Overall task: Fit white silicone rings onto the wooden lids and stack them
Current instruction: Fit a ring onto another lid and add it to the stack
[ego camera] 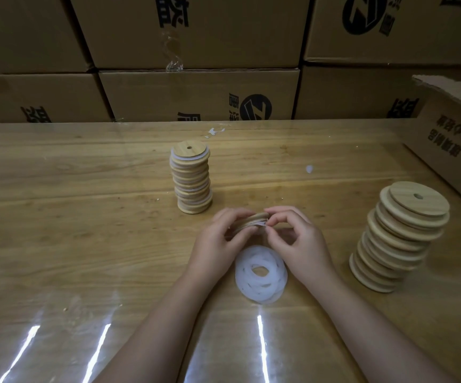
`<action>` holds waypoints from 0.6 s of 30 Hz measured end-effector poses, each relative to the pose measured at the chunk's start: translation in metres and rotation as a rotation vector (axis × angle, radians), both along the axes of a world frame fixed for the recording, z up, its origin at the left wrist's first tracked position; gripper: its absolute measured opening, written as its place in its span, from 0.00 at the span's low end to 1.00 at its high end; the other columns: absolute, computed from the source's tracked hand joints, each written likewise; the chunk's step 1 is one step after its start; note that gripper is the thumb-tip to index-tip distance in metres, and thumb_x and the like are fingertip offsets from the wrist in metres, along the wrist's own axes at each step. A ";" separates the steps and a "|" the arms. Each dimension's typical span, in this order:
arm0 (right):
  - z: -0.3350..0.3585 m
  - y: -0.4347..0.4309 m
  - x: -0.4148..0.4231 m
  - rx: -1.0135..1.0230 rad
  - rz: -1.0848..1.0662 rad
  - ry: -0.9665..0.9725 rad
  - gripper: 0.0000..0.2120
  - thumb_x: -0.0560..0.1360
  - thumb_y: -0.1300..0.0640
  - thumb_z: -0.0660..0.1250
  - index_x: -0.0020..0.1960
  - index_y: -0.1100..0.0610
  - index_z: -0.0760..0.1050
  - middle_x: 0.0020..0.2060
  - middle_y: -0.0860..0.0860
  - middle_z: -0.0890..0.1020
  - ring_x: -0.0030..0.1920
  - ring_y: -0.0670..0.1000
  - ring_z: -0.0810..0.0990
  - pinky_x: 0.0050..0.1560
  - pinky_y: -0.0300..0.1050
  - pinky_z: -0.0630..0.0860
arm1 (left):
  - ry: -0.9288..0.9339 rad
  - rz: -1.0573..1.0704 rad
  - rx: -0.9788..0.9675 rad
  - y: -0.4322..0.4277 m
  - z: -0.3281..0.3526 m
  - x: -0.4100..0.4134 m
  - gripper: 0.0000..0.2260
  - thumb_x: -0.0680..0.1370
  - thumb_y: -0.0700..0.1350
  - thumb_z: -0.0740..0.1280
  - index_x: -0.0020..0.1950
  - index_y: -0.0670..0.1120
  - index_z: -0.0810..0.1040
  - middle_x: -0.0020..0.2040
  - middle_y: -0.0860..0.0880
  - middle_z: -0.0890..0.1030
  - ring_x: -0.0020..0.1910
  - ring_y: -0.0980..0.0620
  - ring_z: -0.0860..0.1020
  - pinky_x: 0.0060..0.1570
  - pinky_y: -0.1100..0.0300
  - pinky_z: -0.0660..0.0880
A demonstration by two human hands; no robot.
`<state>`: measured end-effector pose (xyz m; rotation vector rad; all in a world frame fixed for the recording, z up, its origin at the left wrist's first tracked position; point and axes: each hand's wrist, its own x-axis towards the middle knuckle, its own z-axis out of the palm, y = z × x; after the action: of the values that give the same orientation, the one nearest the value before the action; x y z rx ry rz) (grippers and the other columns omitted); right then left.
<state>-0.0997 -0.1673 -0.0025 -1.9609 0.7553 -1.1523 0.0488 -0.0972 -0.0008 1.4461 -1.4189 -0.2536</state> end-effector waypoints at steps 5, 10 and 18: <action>0.001 0.000 0.000 -0.032 -0.037 0.006 0.06 0.70 0.68 0.69 0.42 0.58 0.76 0.49 0.48 0.79 0.48 0.40 0.78 0.45 0.32 0.76 | -0.029 0.009 -0.024 0.000 0.001 0.000 0.09 0.73 0.44 0.70 0.54 0.50 0.80 0.46 0.60 0.79 0.48 0.65 0.76 0.44 0.73 0.69; -0.001 0.000 0.000 -0.035 -0.074 0.001 0.05 0.70 0.67 0.69 0.42 0.58 0.76 0.47 0.48 0.80 0.47 0.41 0.79 0.41 0.33 0.77 | -0.034 0.014 -0.049 0.000 0.000 -0.001 0.10 0.73 0.45 0.69 0.54 0.51 0.80 0.47 0.62 0.80 0.50 0.65 0.76 0.48 0.70 0.71; 0.000 0.002 0.001 -0.127 -0.121 0.024 0.05 0.71 0.67 0.68 0.43 0.59 0.76 0.46 0.48 0.79 0.45 0.43 0.78 0.38 0.34 0.77 | -0.010 0.017 -0.065 0.001 0.000 -0.001 0.11 0.74 0.45 0.69 0.55 0.49 0.81 0.48 0.61 0.80 0.49 0.64 0.77 0.48 0.68 0.73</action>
<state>-0.0988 -0.1654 -0.0026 -2.0597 0.8420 -1.2784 0.0478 -0.0965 -0.0003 1.4075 -1.4094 -0.1877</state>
